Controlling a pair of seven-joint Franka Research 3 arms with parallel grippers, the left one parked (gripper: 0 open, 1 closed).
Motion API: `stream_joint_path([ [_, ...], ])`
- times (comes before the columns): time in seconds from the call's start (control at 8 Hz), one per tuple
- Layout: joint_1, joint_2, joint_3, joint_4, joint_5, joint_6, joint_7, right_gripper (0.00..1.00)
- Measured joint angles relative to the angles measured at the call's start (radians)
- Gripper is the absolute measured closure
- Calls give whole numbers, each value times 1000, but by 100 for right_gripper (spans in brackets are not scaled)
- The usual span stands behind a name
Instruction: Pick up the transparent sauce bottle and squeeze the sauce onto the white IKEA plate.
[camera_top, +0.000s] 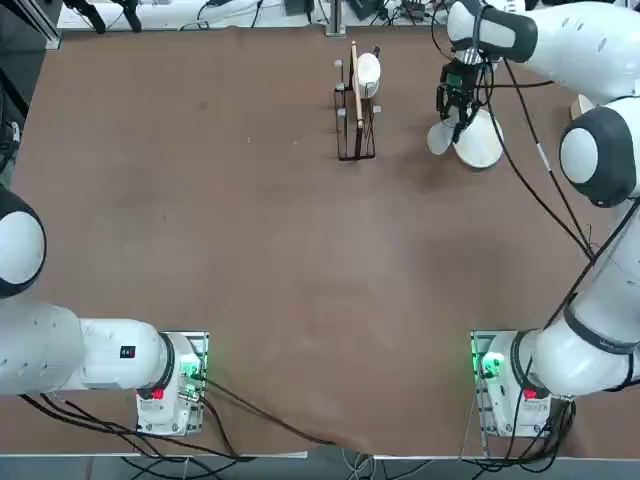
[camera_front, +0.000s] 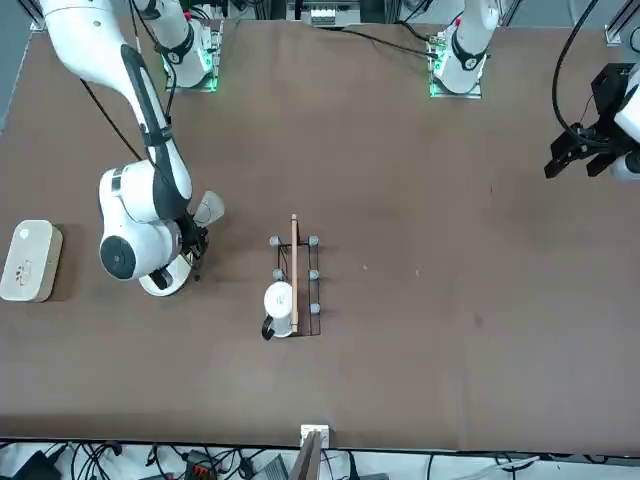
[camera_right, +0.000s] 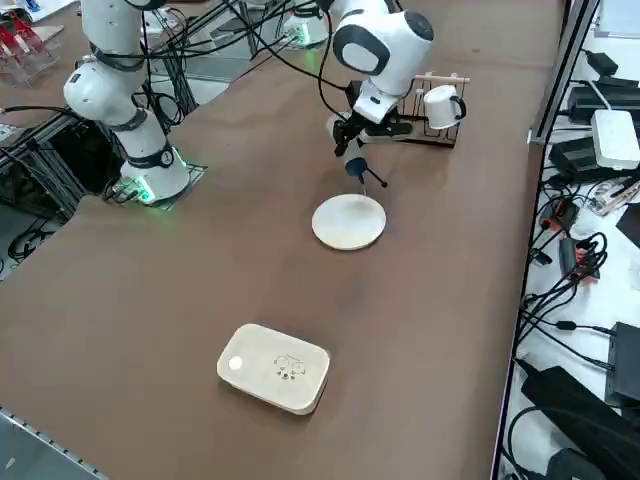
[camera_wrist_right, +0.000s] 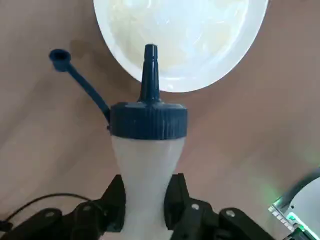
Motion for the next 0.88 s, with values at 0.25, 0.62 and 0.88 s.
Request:
stream_joint_path([
  [0.25, -29, 4, 0, -5, 44, -1, -50, 62],
  [0.62, -76, 7, -1, -5, 92, -1, -106, 62],
  [0.88, -125, 7, -1, -5, 109, 0, -165, 62],
])
